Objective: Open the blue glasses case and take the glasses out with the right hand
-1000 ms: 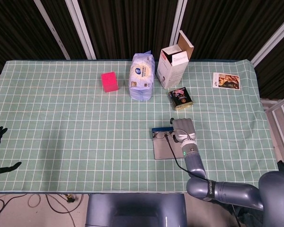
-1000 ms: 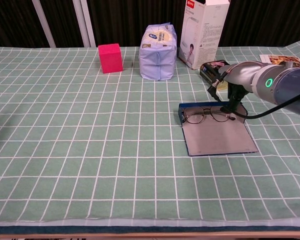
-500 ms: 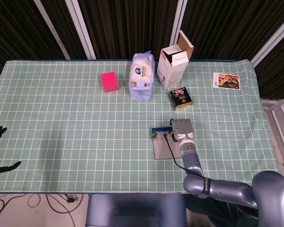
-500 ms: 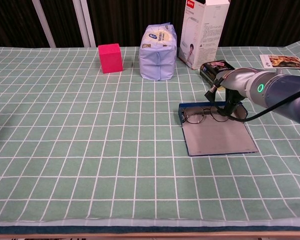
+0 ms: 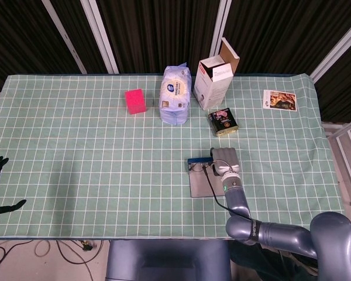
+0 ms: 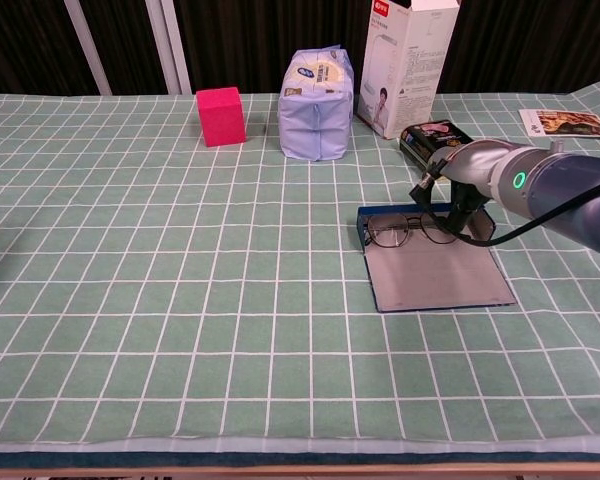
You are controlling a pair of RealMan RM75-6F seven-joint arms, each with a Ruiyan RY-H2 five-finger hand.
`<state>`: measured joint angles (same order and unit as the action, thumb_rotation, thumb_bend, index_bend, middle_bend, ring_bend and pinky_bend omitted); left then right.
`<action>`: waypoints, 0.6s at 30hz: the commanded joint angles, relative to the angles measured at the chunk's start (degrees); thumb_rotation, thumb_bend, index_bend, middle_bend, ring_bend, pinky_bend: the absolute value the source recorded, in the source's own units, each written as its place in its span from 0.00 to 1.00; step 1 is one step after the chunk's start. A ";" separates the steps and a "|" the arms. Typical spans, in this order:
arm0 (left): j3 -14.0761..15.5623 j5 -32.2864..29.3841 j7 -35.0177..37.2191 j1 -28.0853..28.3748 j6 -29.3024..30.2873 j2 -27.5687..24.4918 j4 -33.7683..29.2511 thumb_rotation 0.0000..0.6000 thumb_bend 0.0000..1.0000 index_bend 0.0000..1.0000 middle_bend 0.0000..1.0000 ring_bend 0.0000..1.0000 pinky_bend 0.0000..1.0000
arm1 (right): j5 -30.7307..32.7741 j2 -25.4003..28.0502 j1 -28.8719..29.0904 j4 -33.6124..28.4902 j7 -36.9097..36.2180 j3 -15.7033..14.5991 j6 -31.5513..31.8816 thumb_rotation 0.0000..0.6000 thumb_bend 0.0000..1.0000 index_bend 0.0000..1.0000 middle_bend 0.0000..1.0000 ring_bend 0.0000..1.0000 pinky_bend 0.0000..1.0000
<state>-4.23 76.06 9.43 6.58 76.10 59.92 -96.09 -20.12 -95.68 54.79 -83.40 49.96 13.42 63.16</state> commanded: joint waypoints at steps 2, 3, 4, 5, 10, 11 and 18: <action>-0.03 -0.06 0.06 0.00 -0.02 0.00 0.00 1.00 0.00 0.00 0.00 0.00 0.00 | -0.02 -0.09 0.02 -0.12 0.01 0.13 0.10 1.00 0.53 0.37 0.97 1.00 1.00; -0.02 -0.05 0.05 0.00 -0.02 0.00 0.02 1.00 0.00 0.00 0.00 0.00 0.00 | -0.04 -0.11 0.05 -0.13 0.04 0.15 0.12 1.00 0.53 0.37 0.97 1.00 1.00; -0.01 -0.03 0.04 0.01 -0.05 0.01 0.03 1.00 0.00 0.00 0.00 0.00 0.00 | -0.05 -0.13 0.08 -0.17 0.07 0.20 0.14 1.00 0.53 0.37 0.97 1.00 1.00; 0.00 -0.04 0.05 0.01 -0.08 0.00 0.03 1.00 0.00 0.00 0.00 0.00 0.00 | -0.04 -0.16 0.10 -0.19 0.09 0.24 0.15 1.00 0.53 0.37 0.97 1.00 1.00; -0.02 -0.10 0.09 0.02 -0.14 -0.01 0.00 1.00 0.00 0.00 0.00 0.00 0.00 | 0.00 -0.32 0.26 -0.17 0.36 0.28 0.05 1.00 0.54 0.38 0.97 1.00 1.00; -0.02 -0.12 0.11 0.02 -0.16 -0.01 0.00 1.00 0.00 0.00 0.00 0.00 0.00 | 0.00 -0.37 0.28 -0.15 0.35 0.33 0.04 1.00 0.55 0.38 0.97 1.00 1.00; -0.05 -0.18 0.18 0.03 -0.24 -0.05 -0.02 1.00 0.00 0.00 0.00 0.00 0.00 | 0.18 -0.74 0.36 0.11 0.50 0.35 -0.03 1.00 0.57 0.38 0.97 1.00 1.00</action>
<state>-4.28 75.87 9.61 6.62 75.86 59.87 -96.10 -19.95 -96.41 55.15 -83.30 50.45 13.79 63.13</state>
